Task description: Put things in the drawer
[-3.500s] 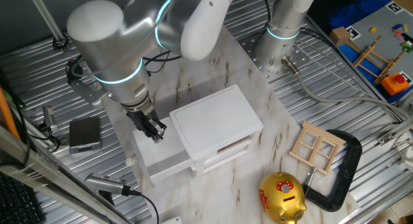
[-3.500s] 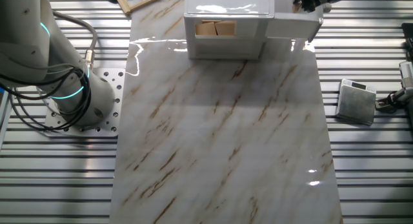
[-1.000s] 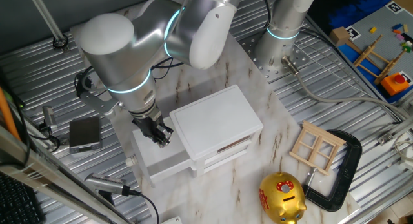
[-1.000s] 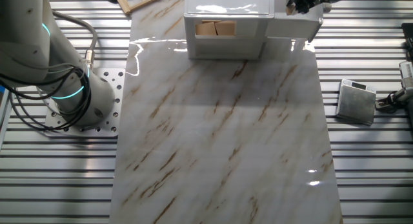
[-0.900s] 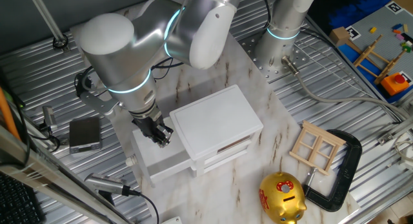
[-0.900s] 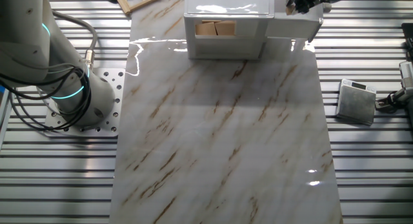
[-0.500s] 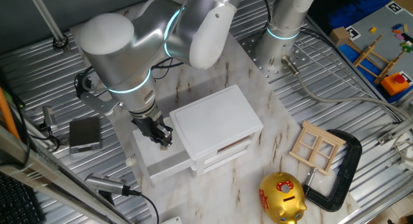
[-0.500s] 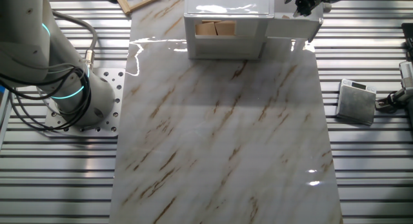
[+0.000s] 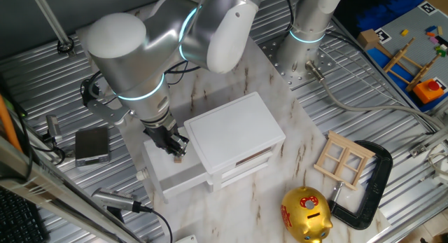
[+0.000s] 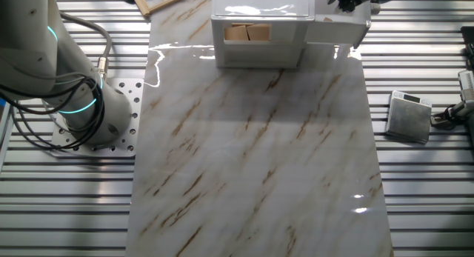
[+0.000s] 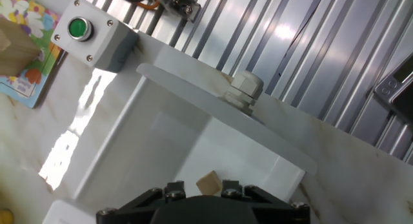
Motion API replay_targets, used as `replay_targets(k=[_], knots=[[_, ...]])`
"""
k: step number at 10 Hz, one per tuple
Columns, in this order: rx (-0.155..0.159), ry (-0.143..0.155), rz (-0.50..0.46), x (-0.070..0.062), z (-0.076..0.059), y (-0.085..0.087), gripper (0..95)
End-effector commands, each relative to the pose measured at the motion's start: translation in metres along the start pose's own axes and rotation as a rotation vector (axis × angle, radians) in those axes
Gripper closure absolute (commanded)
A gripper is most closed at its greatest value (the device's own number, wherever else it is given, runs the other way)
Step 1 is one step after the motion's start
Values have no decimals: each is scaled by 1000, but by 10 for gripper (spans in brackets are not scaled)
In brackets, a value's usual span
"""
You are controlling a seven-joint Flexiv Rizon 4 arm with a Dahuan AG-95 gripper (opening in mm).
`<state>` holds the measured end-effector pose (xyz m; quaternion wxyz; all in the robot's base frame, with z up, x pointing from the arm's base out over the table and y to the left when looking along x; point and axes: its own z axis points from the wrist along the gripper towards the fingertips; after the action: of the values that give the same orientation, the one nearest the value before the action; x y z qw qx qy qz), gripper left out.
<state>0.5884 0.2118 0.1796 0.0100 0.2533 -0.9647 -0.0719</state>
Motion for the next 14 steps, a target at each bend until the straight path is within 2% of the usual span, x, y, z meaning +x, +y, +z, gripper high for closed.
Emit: replay_targets(k=[1, 3, 6, 8, 9, 10, 11, 12, 14], knots=[[9, 13, -4, 2, -7, 3, 950], [7, 22, -20, 7, -21, 0, 950], [-9, 42, -67, 19, -44, -17, 950], [-21, 62, -107, 32, -61, -31, 950], [-22, 66, -117, 36, -65, -35, 950], [-20, 76, -140, 47, -76, -43, 950], [-19, 79, -145, 49, -78, -45, 950], [-11, 99, -162, 59, -86, -51, 950], [-9, 116, -182, 63, -89, -53, 950]])
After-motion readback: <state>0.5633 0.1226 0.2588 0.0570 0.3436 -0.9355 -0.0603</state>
